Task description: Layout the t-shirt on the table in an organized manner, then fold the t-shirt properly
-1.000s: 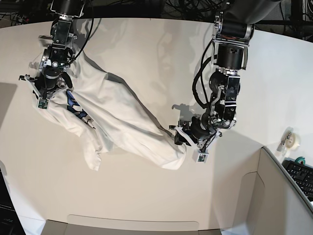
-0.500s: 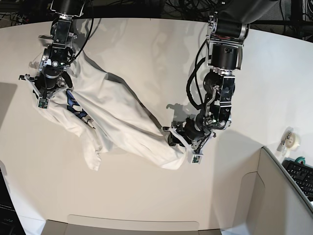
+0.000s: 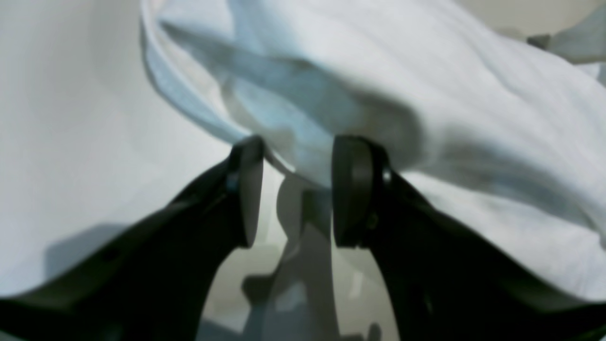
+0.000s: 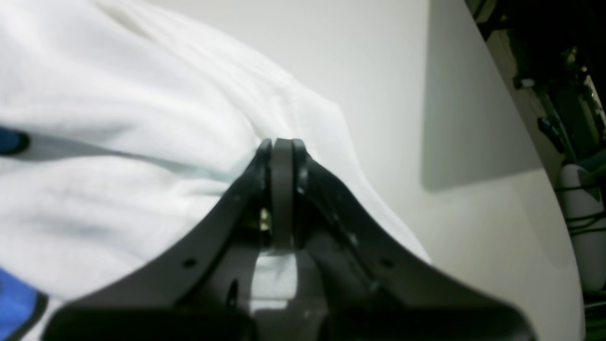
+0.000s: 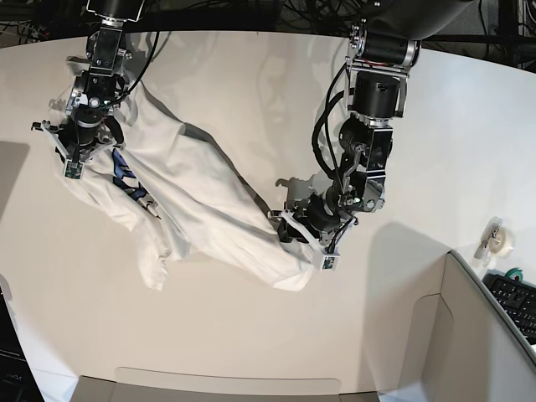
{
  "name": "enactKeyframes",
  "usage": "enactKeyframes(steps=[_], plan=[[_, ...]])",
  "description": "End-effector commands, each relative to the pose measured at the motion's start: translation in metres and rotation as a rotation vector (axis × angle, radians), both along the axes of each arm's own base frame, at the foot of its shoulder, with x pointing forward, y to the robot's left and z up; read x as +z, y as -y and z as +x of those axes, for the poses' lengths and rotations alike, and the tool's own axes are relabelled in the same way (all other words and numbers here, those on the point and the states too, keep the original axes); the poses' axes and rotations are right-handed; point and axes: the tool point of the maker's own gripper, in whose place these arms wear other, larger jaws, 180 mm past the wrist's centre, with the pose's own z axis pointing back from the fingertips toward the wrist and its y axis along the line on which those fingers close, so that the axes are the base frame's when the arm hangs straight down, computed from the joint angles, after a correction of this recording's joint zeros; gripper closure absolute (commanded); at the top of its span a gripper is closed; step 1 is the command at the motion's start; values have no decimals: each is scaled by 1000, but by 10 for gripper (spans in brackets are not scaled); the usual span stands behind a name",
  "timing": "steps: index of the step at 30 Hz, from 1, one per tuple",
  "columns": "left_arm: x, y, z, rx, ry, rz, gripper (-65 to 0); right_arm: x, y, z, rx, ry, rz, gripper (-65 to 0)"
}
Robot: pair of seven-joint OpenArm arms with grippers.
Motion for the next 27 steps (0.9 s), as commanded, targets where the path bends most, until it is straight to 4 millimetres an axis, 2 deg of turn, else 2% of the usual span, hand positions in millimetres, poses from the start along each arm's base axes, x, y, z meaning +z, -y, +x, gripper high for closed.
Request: enactKeyframes(steps=[1,4,7,9,12,14,18,23,27], plan=[[11,0,9,4,28,2,-240,-40,-11,-35,-39,-183,114,0],[10,0,7,3,22,2,-239,-40,-11,-35,-39,-183,114,0],[1,1,0,1,1,3,-206,-40,-12,-35,-38,-185,115,0],[-2,1,-4,-1,-8,3,-141,-40,-12,-35,-38,-185,115,0],[-3,2,-5,-3,-11,3,0,-40,-12,-35,-38,-185,115,0],[-10,2,-11,-4,-27,3,0,-40,-12,-35,-38,-185,115,0],[-11,2,-13,-3,-29,1,-1,-41,-12,-36,-38,-187,115,0],[15,0,-3,-3,46,2,-1,-41,-11,-35,-35,-187,115,0],[19,2,-7,-28,21,15,-8,-39,-11,-33,-35,-183,115,0]])
